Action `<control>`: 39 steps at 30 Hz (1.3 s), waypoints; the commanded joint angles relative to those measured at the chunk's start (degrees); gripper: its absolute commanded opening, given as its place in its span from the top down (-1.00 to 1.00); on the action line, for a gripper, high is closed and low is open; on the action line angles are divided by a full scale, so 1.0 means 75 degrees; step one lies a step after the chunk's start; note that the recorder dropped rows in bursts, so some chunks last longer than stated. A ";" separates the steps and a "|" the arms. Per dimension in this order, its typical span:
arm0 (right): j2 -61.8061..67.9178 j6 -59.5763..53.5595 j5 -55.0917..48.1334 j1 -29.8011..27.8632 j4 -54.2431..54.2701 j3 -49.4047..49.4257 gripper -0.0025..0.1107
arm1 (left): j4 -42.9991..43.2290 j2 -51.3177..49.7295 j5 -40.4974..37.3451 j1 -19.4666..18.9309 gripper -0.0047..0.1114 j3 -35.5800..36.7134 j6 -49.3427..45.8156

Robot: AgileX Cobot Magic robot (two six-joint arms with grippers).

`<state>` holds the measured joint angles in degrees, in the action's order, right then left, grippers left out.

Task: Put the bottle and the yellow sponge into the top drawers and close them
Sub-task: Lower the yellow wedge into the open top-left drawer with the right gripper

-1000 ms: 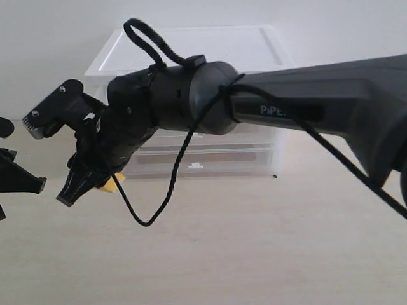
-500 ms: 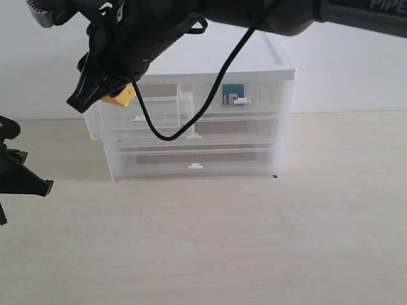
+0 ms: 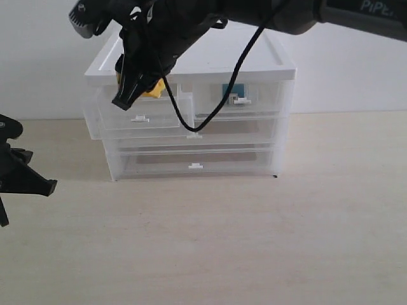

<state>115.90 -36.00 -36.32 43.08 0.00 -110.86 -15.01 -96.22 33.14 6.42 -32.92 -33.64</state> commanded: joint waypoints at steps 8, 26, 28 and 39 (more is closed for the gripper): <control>0.0209 -0.0644 0.0537 -0.0037 -0.0323 -0.0072 0.96 | 0.0212 0.0072 0.0025 0.0004 0.85 0.0012 0.0097; 0.0209 -0.1529 0.0128 -0.0070 -0.0305 -0.0072 0.96 | 0.0212 0.0072 0.0025 0.0004 0.85 0.0012 0.0097; 0.0209 -0.1529 0.0102 -0.0070 -0.0305 -0.0072 0.96 | 0.0212 0.0072 0.0025 0.0004 0.85 -0.0002 0.0097; 0.0209 -0.2086 -0.0364 -0.0070 0.0650 -0.0072 0.96 | 0.0212 0.0072 0.0025 0.0004 0.85 -0.0002 0.0097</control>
<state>117.62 -50.90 -37.29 42.86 1.60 -111.19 -13.53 -96.22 33.14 6.42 -32.92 -33.62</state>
